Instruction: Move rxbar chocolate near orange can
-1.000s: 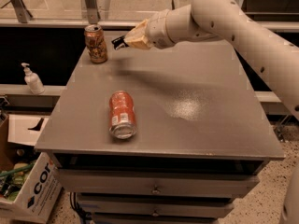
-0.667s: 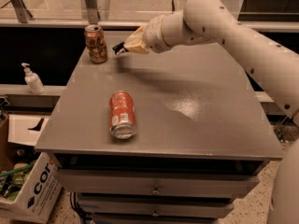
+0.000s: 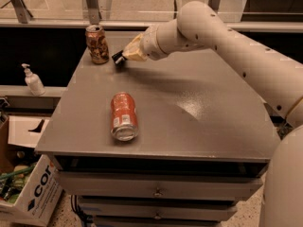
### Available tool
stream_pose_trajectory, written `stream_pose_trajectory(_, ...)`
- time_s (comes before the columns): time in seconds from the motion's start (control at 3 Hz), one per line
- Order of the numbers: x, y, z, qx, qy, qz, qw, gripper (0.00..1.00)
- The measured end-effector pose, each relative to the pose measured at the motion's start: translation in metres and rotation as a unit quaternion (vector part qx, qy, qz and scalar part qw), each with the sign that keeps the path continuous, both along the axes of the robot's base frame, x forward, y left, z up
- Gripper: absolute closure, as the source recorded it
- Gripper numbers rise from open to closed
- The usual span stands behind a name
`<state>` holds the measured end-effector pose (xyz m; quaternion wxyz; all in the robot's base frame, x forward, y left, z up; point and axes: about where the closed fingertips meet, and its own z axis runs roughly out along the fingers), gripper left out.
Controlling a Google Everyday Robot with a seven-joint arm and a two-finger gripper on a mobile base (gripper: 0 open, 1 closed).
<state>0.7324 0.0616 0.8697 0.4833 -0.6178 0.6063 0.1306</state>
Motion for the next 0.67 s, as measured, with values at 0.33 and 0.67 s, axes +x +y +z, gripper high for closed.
stream_pose_trajectory(0.33,-0.0023,0.0061,-0.0043,0.000,0.004,0.004,1.0000,1.00)
stream_pose_trajectory(0.67,-0.0051,0.0144,-0.0081,-0.002,0.015,0.011,0.9998,0.82)
